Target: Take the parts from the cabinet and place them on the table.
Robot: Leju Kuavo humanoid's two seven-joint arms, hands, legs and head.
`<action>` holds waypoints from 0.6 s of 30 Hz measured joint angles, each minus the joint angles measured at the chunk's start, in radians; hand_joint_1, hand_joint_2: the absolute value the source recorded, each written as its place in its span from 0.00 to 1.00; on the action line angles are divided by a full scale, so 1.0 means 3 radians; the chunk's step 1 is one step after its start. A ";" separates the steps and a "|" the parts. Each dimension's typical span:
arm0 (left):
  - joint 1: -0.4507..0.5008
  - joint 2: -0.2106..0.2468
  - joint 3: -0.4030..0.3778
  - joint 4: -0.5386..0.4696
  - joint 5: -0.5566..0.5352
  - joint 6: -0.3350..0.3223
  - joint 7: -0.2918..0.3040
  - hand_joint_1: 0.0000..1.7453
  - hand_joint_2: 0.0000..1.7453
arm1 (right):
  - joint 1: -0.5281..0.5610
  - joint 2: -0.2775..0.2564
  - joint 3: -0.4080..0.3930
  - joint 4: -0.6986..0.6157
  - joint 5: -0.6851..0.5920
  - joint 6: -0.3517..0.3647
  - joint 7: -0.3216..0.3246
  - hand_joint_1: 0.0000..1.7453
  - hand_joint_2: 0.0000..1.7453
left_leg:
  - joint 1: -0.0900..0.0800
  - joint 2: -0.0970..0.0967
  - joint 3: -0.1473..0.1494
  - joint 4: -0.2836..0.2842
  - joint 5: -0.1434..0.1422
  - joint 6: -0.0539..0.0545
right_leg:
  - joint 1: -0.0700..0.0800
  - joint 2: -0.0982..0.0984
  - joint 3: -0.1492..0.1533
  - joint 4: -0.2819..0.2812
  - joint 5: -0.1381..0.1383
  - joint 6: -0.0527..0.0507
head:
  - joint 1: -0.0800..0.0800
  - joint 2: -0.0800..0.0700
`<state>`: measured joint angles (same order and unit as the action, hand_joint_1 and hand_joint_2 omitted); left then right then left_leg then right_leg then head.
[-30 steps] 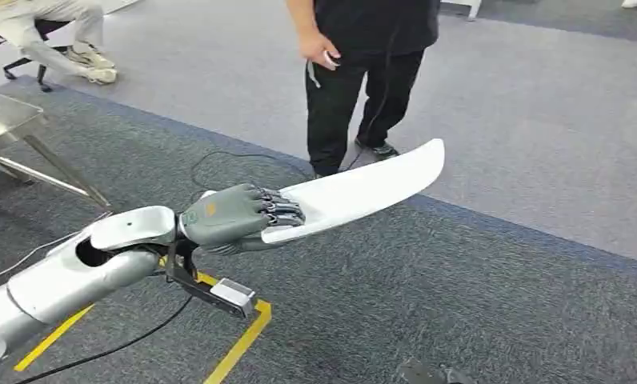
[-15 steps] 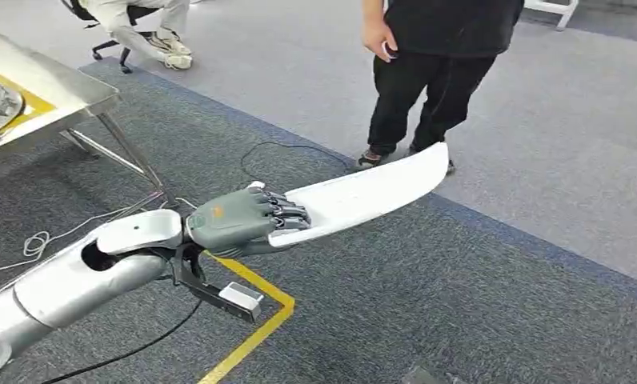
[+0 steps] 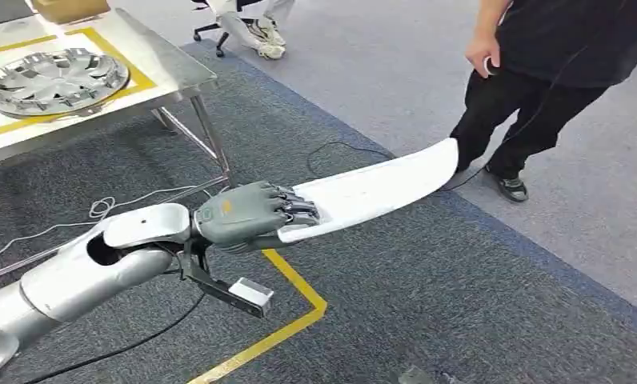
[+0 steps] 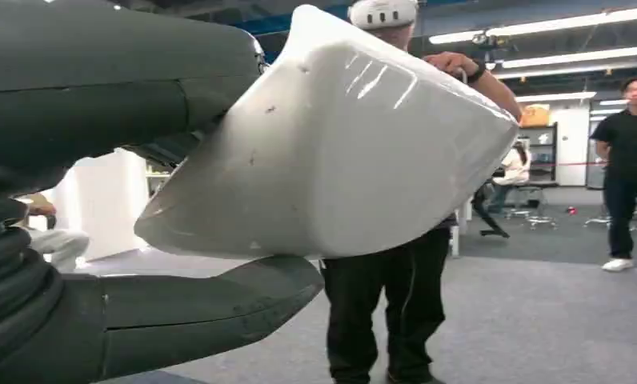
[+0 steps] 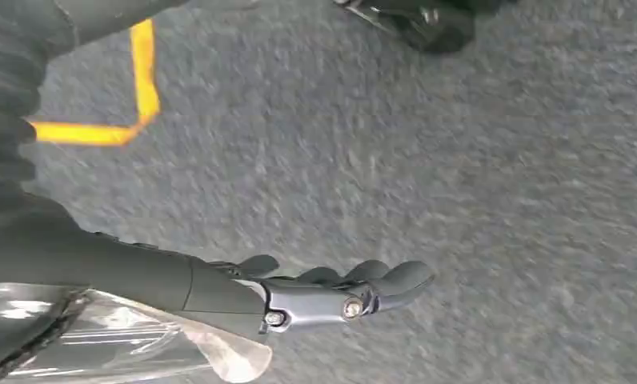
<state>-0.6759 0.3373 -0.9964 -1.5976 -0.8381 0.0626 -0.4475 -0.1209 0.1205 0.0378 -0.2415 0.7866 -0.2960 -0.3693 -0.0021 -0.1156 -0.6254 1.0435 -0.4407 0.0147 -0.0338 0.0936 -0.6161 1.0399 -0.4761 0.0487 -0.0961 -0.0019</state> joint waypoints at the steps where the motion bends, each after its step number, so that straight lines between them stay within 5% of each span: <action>1: -0.0006 -0.0012 0.0002 -0.0001 0.0001 -0.0005 0.0003 1.00 1.00 | -0.0020 0.0000 -0.0001 0.0000 0.0000 0.0001 0.0003 0.00 1.00 | 0.0011 -0.0033 -0.0012 -0.0022 0.0016 -0.0020 | 0.0014 -0.0048 -0.0001 0.0023 0.0003 -0.0025 | 0.0009 0.0000; 3: -0.0006 -0.0010 0.0004 -0.0001 0.0001 -0.0013 0.0003 1.00 1.00 | -0.0037 0.0000 -0.0001 -0.0001 0.0000 0.0000 0.0004 0.00 1.00 | 0.0025 -0.0107 -0.0016 -0.0042 0.0032 -0.0055 | 0.0030 -0.0110 0.0011 0.0028 0.0003 -0.0066 | 0.0006 0.0000; 4: -0.0009 -0.0001 0.0008 -0.0001 0.0001 -0.0013 0.0003 1.00 1.00 | -0.0042 0.0000 -0.0004 -0.0001 0.0000 -0.0004 0.0005 0.00 1.00 | 0.0026 -0.0115 -0.0027 -0.0029 0.0014 -0.0067 | -0.0003 -0.0156 0.0027 -0.0003 0.0013 -0.0096 | 0.0001 0.0001; 6: -0.0037 -0.0008 0.0008 -0.0003 0.0001 -0.0012 0.0004 1.00 1.00 | -0.0049 -0.0003 -0.0005 -0.0001 -0.0008 -0.0004 0.0001 0.00 1.00 | 0.0005 0.0237 -0.0131 0.0223 -0.0132 -0.0098 | 0.0022 -0.0234 0.0061 -0.0024 0.0006 -0.0141 | -0.0031 0.0000; 8: -0.0031 -0.0019 0.0002 -0.0003 0.0000 -0.0010 0.0004 1.00 1.00 | -0.0034 -0.0001 -0.0005 0.0000 -0.0008 0.0004 -0.0005 0.00 1.00 | 0.0012 0.0343 -0.0388 0.0740 -0.0347 -0.0116 | 0.0034 -0.0328 0.0072 -0.0023 -0.0013 -0.0157 | -0.0028 0.0000; 10: -0.0017 -0.0019 -0.0008 -0.0001 -0.0008 -0.0012 0.0004 1.00 1.00 | -0.0021 -0.0003 -0.0006 0.0000 -0.0005 0.0005 -0.0005 0.00 1.00 | 0.0020 0.0363 -0.0513 0.0954 -0.0360 -0.0120 | 0.0042 -0.0423 0.0082 -0.0023 -0.0031 -0.0162 | -0.0027 0.0000; 11: -0.0017 -0.0019 -0.0008 -0.0001 -0.0009 -0.0012 0.0004 1.00 1.00 | -0.0018 -0.0001 -0.0006 0.0000 -0.0009 0.0002 -0.0005 0.00 1.00 | 0.0020 0.0368 -0.0460 0.0842 -0.0262 -0.0112 | 0.0048 -0.0465 0.0093 -0.0023 -0.0042 -0.0159 | -0.0028 0.0000; 13: -0.0021 -0.0019 -0.0006 -0.0001 -0.0009 -0.0012 0.0004 1.00 1.00 | -0.0016 0.0006 -0.0009 0.0000 -0.0019 0.0004 -0.0008 0.00 1.00 | -0.0002 0.0429 -0.0188 0.0302 0.0031 -0.0060 | 0.0061 -0.0550 0.0134 -0.0025 -0.0068 -0.0156 | -0.0028 0.0001; 14: -0.0026 -0.0020 -0.0006 -0.0001 -0.0009 -0.0012 0.0004 1.00 1.00 | -0.0008 0.0010 -0.0009 0.0000 -0.0018 0.0005 -0.0010 0.00 1.00 | -0.0046 0.0609 -0.0050 0.0023 0.0108 -0.0005 | 0.0062 -0.0587 0.0157 -0.0031 -0.0082 -0.0150 | -0.0028 0.0000; 15: -0.0034 -0.0026 -0.0006 -0.0001 -0.0009 -0.0012 0.0004 1.00 1.00 | -0.0003 0.0014 -0.0009 0.0000 -0.0018 0.0004 -0.0010 0.00 1.00 | -0.0088 0.0679 -0.0006 -0.0024 0.0047 0.0012 | 0.0087 -0.0631 0.0162 -0.0030 -0.0097 -0.0126 | -0.0024 0.0000; 18: -0.0023 -0.0033 -0.0010 0.0001 -0.0009 -0.0012 0.0004 1.00 1.00 | 0.0003 0.0028 -0.0014 0.0005 -0.0022 0.0005 -0.0015 0.00 1.00 | -0.0095 0.0555 -0.0025 -0.0055 0.0044 0.0039 | 0.0086 -0.0762 0.0196 -0.0060 -0.0111 -0.0085 | -0.0029 0.0000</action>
<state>-0.6828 0.3273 -0.9995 -1.5972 -0.8408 0.0591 -0.4463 -0.1200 0.1290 0.0336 -0.2399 0.7801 -0.2945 -0.3739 -0.0307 0.0509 -0.6330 1.0269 -0.4275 0.0264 -0.0079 -0.1349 -0.5573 1.0219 -0.5096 0.0233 -0.1049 -0.0019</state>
